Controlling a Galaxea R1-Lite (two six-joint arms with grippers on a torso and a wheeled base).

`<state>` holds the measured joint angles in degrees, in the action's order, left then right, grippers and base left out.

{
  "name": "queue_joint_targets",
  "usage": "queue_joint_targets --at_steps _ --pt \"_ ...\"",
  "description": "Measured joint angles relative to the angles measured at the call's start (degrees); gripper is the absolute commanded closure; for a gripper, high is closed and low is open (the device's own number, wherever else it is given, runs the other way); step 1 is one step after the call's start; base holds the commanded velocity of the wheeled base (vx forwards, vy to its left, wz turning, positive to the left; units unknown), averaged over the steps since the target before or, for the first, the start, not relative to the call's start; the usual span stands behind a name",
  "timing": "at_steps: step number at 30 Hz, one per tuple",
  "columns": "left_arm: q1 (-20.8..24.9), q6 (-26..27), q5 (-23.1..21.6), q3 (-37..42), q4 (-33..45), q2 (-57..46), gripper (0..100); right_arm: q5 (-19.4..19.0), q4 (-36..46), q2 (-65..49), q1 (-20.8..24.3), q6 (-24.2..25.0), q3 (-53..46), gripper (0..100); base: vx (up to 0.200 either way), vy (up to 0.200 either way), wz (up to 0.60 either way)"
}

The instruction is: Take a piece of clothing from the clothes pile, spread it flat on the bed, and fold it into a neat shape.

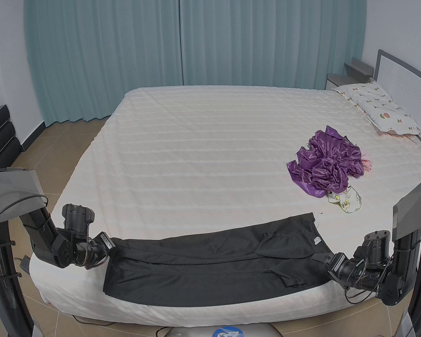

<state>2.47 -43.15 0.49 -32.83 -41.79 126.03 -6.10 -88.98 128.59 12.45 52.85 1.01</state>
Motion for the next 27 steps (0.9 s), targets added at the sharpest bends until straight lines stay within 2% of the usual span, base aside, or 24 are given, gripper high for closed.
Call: queue_joint_targets --at_steps 7,21,22,27 --pt "-0.16 2.29 0.29 3.29 -0.09 -0.26 100 0.02 0.00 0.00 0.00 -0.02 0.00 0 0.000 0.000 0.00" --pt "-0.44 2.68 0.22 5.85 -0.35 -1.13 100 0.22 0.00 -0.22 -0.05 -0.05 0.00 0 0.000 0.000 0.00" --pt "-0.44 2.71 0.20 6.13 -0.44 -1.28 0 0.30 0.00 -0.26 -0.05 -0.07 0.00 0 0.000 0.000 0.00" --pt "-0.48 2.78 -0.11 7.31 -0.52 -1.72 0 0.22 0.02 -0.80 -0.82 -0.07 0.55 0 0.000 0.000 0.00"
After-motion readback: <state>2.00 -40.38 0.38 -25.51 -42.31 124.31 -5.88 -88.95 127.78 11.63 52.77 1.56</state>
